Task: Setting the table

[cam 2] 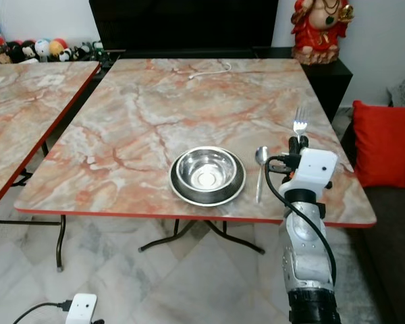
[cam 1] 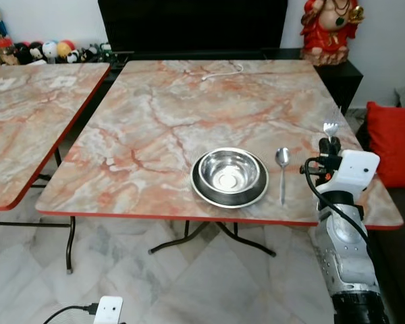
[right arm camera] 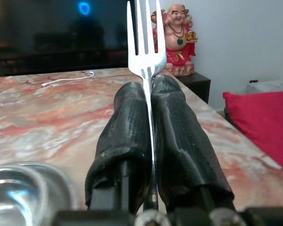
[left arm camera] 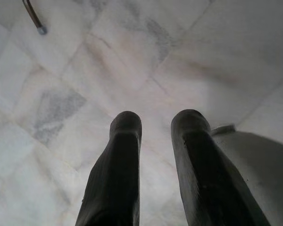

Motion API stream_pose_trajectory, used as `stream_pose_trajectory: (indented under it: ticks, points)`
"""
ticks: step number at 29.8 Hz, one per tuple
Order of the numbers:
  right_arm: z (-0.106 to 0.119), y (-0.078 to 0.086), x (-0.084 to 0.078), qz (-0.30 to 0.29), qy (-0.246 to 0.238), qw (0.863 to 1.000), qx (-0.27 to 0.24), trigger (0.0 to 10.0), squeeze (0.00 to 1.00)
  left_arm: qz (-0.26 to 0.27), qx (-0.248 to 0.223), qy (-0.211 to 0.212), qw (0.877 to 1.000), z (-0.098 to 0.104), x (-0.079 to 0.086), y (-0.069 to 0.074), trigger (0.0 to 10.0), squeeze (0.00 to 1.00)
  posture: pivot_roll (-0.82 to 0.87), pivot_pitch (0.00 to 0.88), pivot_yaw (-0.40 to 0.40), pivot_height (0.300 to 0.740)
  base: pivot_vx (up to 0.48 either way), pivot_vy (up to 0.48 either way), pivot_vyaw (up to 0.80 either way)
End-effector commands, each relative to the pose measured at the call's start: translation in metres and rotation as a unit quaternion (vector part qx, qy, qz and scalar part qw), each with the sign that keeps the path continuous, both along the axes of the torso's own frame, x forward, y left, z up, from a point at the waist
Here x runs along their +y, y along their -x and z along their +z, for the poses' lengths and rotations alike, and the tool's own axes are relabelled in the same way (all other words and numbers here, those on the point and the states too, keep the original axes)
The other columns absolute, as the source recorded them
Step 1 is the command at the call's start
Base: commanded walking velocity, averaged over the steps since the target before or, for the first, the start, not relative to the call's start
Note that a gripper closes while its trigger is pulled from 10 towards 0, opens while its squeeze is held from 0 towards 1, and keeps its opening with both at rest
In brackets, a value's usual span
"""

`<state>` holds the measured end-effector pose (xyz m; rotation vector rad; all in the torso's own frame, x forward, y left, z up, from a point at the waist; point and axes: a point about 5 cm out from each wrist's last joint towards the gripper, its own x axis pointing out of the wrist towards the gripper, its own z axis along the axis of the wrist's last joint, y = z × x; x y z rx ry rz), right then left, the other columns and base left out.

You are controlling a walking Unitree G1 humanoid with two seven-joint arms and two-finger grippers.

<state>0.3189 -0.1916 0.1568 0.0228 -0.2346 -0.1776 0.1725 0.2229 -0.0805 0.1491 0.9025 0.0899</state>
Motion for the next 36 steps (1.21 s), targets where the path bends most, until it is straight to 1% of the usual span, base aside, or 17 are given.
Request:
stream_pose_trajectory:
  ticks: [1, 7, 14, 26, 33, 36]
  points:
    - [0.0041, -0.0034, 0.0037, 0.006, -0.002, 1.0, -0.003, 10.0, 0.0, 0.0, 0.008, -0.006, 1.0, -0.0005, 0.0033, 0.0021, 10.0, 0.0, -0.08, 0.06, 0.039, 0.74, 0.0, 0.0, 0.0]
    - [0.0036, -0.0037, 0.0044, 0.005, -0.001, 1.0, -0.004, 10.0, 0.0, 0.002, 0.0, -0.002, 1.0, 0.0, 0.0033, 0.0021, 10.0, 0.0, -0.07, 0.062, 0.037, 0.74, 0.0, 0.0, 0.0]
    - [0.0035, -0.0038, 0.0047, 0.004, -0.002, 1.0, -0.002, 10.0, 0.0, 0.003, 0.003, 0.002, 1.0, -0.0004, 0.0035, 0.0026, 10.0, 0.0, -0.08, 0.063, 0.04, 0.74, 0.0, 0.0, 0.0]
    - [-0.0011, -0.0053, 0.0046, 0.0, 0.001, 1.0, 0.013, 10.0, 0.0, 0.0, 0.001, 0.003, 1.0, 0.0, 0.0032, 0.0019, 10.0, 0.0, -0.08, 0.065, 0.043, 0.74, 0.326, 0.0, 0.0]
    - [-0.0008, -0.0059, 0.0027, -0.004, 0.001, 1.0, 0.013, 10.0, 0.0, -0.001, 0.001, 0.002, 1.0, 0.0002, 0.0033, 0.0017, 10.0, 0.0, -0.08, 0.067, 0.044, 0.74, 0.363, 0.0, 0.0]
    - [-0.0012, -0.006, 0.0007, -0.01, 0.002, 1.0, 0.015, 10.0, 0.0, -0.002, 0.0, 0.0, 1.0, 0.0003, 0.0029, 0.0012, 10.0, 0.0, -0.08, 0.068, 0.043, 0.74, 0.097, 0.0, 0.0]
